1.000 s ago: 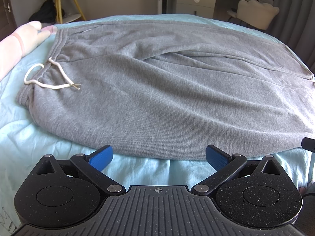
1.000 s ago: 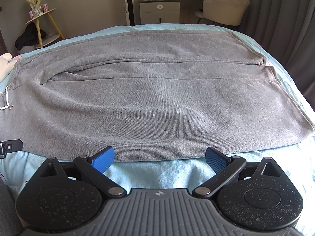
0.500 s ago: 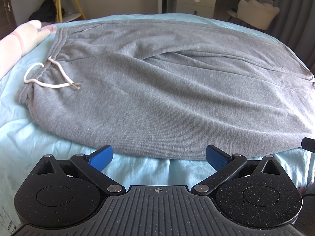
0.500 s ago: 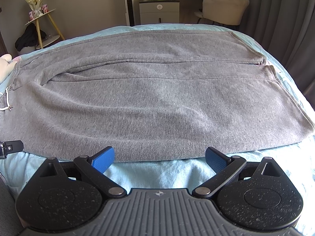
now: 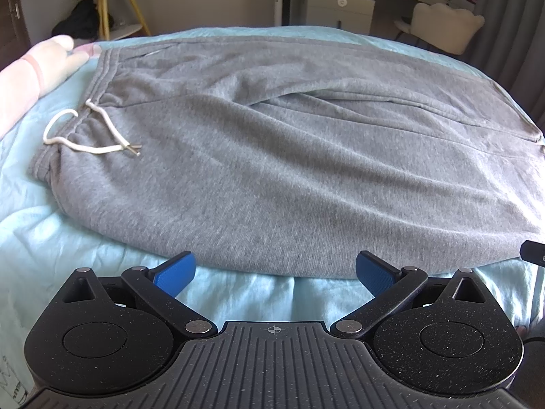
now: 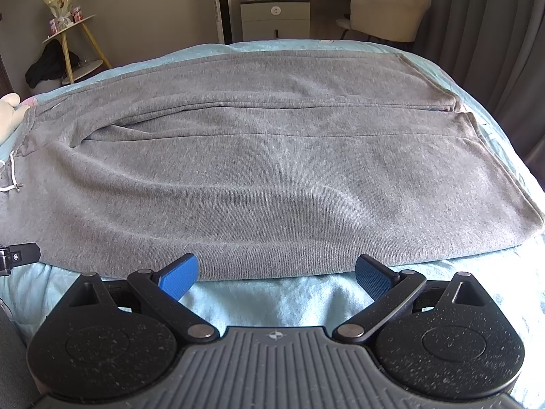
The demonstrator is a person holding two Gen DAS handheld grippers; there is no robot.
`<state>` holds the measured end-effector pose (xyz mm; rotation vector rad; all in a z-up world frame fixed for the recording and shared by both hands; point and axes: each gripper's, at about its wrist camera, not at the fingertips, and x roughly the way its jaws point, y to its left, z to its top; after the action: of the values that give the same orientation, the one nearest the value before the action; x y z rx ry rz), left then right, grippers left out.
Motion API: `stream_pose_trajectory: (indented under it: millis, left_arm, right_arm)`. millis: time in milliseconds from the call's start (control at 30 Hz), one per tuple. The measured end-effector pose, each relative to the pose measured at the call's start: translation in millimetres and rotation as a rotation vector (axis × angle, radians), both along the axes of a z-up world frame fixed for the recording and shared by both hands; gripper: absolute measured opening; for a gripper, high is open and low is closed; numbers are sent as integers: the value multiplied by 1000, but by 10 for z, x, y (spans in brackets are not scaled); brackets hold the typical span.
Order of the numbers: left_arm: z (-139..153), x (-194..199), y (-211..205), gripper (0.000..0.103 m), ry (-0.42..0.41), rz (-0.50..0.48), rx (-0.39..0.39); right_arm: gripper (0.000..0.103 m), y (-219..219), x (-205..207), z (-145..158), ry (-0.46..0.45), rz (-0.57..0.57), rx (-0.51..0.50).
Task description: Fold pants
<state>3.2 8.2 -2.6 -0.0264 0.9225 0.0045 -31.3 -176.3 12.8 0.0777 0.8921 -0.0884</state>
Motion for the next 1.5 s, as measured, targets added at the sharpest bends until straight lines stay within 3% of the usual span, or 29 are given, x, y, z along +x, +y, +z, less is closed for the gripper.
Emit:
stream_pose_trajectory:
  millis: [533, 633, 733, 833, 933, 1000, 1100, 1233, 1333, 1400, 1500]
  left_arm:
    - [13, 27, 27, 103, -1, 6, -7]
    - [58, 59, 66, 103, -18, 24, -21]
    - [137, 163, 108, 103, -64, 53, -21]
    - [215, 415, 145, 103, -93, 92, 21]
    - [271, 727, 234, 103, -144, 157, 30]
    - [248, 957, 312, 103, -178, 218, 29]
    - [89, 1259, 438, 103, -215, 323, 61]
    - [-226, 1407, 640, 103, -194, 384, 118]
    - [-268, 1377, 831, 103, -227, 433, 94]
    - [-266, 1345, 898, 103, -291, 466, 70]
    - [-344, 1383, 899, 103, -324, 412, 53]
  right_arm:
    - [99, -60, 90, 7, 26, -1, 66]
    - [99, -169, 248, 11, 40, -14, 130]
    - [99, -268, 516, -33, 57, -58, 87]
    - [99, -385, 833, -194, 100, -97, 66]
    - [99, -536, 1021, -448, 140, -164, 133]
    - [99, -565, 1030, -519, 103, -187, 141]
    - [99, -577, 1054, -564, 83, -190, 140]
    - [99, -532, 1172, -451, 153, -129, 98]
    - [99, -611, 1461, -126, 21, -86, 159]
    - [99, -725, 1824, 69, -79, -121, 199]
    - [93, -896, 2618, 200, -170, -216, 236]
